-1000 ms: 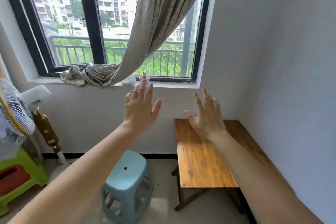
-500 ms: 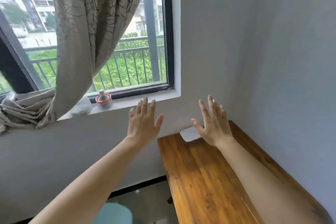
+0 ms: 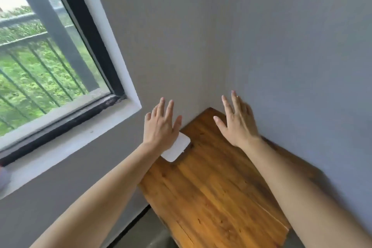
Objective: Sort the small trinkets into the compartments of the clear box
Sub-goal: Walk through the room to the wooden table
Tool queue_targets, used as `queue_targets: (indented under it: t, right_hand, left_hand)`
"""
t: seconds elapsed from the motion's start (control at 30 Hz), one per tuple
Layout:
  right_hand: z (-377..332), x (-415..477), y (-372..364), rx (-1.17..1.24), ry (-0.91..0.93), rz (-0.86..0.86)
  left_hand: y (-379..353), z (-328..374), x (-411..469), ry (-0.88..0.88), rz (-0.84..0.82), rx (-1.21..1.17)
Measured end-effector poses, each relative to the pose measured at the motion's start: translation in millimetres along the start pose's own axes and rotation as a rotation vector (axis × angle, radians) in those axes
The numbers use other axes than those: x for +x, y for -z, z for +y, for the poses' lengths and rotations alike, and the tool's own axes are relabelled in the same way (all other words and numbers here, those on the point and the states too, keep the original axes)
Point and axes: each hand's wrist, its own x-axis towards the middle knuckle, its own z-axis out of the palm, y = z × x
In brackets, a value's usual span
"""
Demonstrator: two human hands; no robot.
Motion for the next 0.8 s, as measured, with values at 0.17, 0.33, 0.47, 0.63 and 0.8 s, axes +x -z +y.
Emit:
queue_targets:
  t: [0.17, 0.33, 0.47, 0.63, 0.8]
  right_hand:
    - [35, -18, -73, -0.067, -0.219, -0.125]
    - [49, -67, -168, -0.073, -0.361, -0.241]
    - [47, -129, -248, -0.044, -0.471, -0.345]
    - [35, -199, -329, 0.009, -0.561, -0.368]
    - [30, -216, -360, -0.019, -0.559, -0.214]
  left_hand:
    - [-99, 8, 28, -0.15, -0.132, -0.073]
    - [-219, 13, 12, -0.255, -0.341, -0.08]
    - [-310, 5, -27, -0.348, -0.471, -0.057]
    - [-393, -7, -71, -0.413, -0.52, -0.048]
    - [-428, -16, -89, -0.438, -0.32, -0.149]
